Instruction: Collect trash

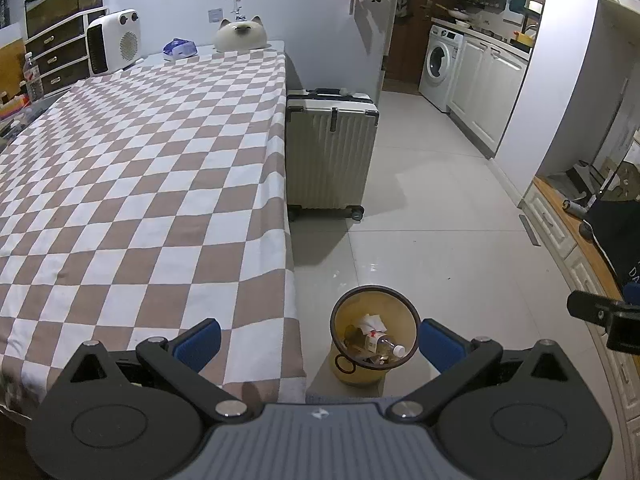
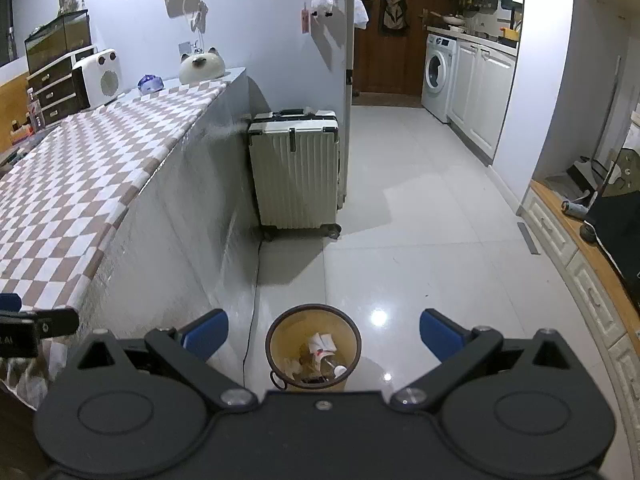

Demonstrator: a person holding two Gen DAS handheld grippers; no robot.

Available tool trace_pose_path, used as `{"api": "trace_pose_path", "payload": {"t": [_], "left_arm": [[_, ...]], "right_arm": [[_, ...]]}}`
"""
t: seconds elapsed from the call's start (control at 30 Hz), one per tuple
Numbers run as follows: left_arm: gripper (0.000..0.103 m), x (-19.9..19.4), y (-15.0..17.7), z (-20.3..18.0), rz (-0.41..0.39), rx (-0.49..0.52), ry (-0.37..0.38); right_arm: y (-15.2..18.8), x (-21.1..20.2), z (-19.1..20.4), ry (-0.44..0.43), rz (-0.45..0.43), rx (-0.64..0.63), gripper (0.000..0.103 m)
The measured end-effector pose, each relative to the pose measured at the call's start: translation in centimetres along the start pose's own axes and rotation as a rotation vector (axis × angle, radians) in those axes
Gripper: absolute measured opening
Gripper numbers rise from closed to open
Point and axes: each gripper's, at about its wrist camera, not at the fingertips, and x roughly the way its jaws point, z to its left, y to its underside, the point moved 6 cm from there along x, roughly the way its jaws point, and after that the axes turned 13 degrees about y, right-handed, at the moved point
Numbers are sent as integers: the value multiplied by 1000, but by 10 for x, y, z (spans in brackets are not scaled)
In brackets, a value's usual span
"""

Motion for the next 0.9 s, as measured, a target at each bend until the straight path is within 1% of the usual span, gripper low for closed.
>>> {"api": "trace_pose_path", "payload": {"t": [0.9], "left_arm": [[103, 1, -1, 2, 5, -7, 3]], "right_arm": [[0, 4, 3, -2, 19, -8, 103]]}}
